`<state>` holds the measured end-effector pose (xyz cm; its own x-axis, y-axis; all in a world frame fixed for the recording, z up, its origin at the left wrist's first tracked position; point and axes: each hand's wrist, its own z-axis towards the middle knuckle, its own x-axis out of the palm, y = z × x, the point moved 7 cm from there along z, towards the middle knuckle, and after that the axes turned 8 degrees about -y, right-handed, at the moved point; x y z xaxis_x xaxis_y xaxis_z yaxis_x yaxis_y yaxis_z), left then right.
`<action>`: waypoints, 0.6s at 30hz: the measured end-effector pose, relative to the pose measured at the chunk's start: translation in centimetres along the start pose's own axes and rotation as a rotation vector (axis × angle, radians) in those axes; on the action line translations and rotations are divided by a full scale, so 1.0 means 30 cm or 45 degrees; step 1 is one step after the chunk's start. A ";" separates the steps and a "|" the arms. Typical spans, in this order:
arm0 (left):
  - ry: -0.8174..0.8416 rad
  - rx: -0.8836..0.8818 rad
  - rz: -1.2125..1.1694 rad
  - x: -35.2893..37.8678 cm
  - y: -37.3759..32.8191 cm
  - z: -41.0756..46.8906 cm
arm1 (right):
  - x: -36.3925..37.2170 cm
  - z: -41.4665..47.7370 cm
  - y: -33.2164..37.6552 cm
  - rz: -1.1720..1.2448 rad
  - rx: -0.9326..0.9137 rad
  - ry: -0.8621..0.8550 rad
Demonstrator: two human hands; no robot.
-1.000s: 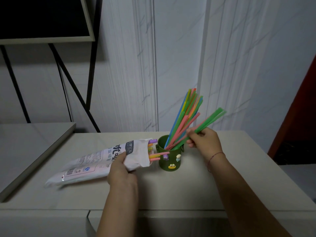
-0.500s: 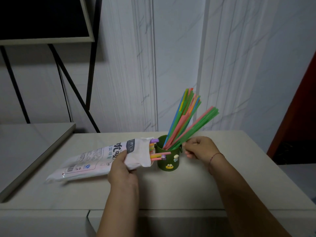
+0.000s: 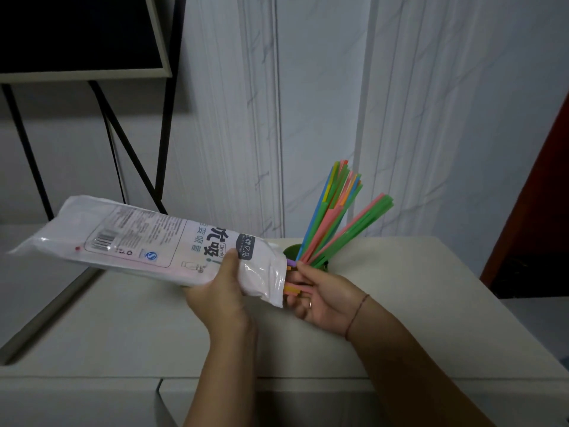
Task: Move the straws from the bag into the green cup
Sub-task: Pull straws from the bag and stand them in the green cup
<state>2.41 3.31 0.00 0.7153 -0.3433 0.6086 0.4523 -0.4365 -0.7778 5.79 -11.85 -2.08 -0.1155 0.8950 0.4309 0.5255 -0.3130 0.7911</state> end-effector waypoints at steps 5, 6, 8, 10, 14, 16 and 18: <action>-0.058 -0.121 -0.050 -0.012 0.029 0.017 | -0.008 0.014 0.040 0.023 -0.220 -0.039; -0.075 -0.181 -0.067 -0.017 0.042 0.019 | -0.011 0.013 0.047 -0.009 -0.265 -0.059; -0.099 -0.329 -0.102 -0.028 0.077 0.029 | -0.018 0.011 0.058 -0.078 -0.336 -0.091; -0.099 -0.483 -0.150 -0.034 0.109 0.041 | -0.027 0.001 0.072 -0.131 -0.387 -0.129; -0.135 -0.647 -0.244 -0.043 0.142 0.068 | -0.061 -0.034 0.127 -0.073 -0.464 -0.194; -0.151 -0.663 -0.263 -0.047 0.139 0.078 | -0.092 -0.054 0.160 0.013 -0.483 -0.215; -0.154 -0.675 -0.265 -0.047 0.141 0.087 | -0.122 -0.069 0.186 0.093 -0.491 -0.226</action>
<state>4.70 4.12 -4.57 0.7095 -0.1218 0.6941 0.2841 -0.8519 -0.4399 7.40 -17.54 1.66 0.0745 0.8964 0.4370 0.1696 -0.4432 0.8802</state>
